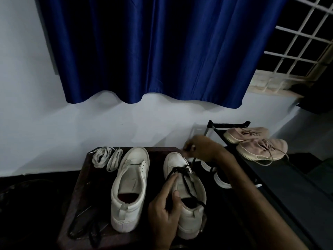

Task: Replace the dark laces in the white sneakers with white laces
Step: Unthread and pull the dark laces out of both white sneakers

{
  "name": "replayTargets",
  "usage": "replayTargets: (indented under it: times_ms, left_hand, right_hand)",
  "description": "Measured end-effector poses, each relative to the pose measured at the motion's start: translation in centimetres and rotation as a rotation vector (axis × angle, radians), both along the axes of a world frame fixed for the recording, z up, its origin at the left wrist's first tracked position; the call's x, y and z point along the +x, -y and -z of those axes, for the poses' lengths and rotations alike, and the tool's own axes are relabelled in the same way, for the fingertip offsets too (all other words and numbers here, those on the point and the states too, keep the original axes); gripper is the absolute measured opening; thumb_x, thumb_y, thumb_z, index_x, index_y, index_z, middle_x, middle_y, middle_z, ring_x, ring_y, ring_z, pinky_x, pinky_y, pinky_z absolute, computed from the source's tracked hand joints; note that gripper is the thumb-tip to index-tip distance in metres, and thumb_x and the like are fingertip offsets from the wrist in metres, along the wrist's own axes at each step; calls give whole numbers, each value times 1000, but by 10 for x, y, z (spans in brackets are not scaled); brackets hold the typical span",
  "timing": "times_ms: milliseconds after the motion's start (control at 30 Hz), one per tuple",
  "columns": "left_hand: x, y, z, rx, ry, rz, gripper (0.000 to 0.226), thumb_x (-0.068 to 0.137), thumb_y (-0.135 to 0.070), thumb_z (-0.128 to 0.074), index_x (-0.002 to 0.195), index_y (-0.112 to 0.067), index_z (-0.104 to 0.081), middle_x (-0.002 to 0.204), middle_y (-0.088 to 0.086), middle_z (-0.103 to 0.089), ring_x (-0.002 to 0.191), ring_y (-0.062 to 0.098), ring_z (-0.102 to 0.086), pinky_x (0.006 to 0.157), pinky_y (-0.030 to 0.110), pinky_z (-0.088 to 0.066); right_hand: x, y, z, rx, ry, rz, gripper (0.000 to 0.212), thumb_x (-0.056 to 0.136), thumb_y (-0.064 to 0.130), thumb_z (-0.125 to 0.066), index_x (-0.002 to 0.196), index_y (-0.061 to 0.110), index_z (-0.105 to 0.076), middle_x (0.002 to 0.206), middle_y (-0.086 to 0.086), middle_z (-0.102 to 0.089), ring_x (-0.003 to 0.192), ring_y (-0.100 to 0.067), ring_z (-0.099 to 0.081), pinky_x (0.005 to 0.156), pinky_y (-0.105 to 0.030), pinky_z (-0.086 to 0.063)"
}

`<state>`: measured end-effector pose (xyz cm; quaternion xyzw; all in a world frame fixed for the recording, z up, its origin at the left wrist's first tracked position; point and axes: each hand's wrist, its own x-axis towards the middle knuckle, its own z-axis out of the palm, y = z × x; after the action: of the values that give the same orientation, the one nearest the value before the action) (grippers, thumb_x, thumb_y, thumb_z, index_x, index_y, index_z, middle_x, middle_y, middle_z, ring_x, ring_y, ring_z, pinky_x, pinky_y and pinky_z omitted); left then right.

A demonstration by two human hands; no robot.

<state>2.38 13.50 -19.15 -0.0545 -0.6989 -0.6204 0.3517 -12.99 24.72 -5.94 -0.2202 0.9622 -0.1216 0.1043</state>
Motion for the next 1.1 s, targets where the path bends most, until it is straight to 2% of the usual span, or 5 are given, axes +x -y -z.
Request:
replayTargets:
  times_ms: [233, 600, 800, 933, 1100]
  left_hand:
    - [-2, -1, 2, 25, 3, 23, 38, 93, -23, -49, 126, -13, -64, 129, -16, -63, 121, 6, -58, 98, 16, -44]
    - [-2, -1, 3, 33, 40, 11, 37, 91, -27, -49, 124, -20, -65, 124, -25, -63, 116, 1, -60, 92, 16, -48]
    - [0, 0, 4, 43, 42, 12, 39, 91, -30, -49, 125, -20, -64, 124, -21, -65, 117, 3, -61, 93, 15, -47]
    - [-2, -2, 4, 34, 45, -1, 38, 91, -28, -49, 124, -19, -66, 125, -22, -64, 118, 1, -60, 93, 14, -46]
    - [-3, -6, 5, 25, 64, -42, 35, 92, -31, -50, 120, -20, -68, 123, -26, -63, 118, -2, -58, 94, 12, -44]
  right_hand:
    - [17, -29, 40, -84, 38, 69, 23, 78, 14, -75, 99, 21, -69, 96, 2, -69, 87, -8, -64, 68, -10, -45]
    - [-15, 12, -9, -534, -297, 293, 12, 85, 18, -70, 93, 17, -60, 87, 4, -66, 78, -11, -62, 68, -27, -54]
    - [-1, 16, 11, -248, -64, 162, 32, 88, 31, -68, 116, 18, -60, 101, 1, -67, 87, -13, -63, 77, -27, -52]
    - [50, -20, 3, -686, 19, 287, 22, 95, 0, -50, 99, 16, -65, 78, 1, -66, 61, -7, -60, 56, -19, -46]
    - [101, -1, -88, -1564, 612, 171, 24, 88, 0, -50, 107, 11, -60, 87, -1, -62, 70, -5, -55, 44, -11, -33]
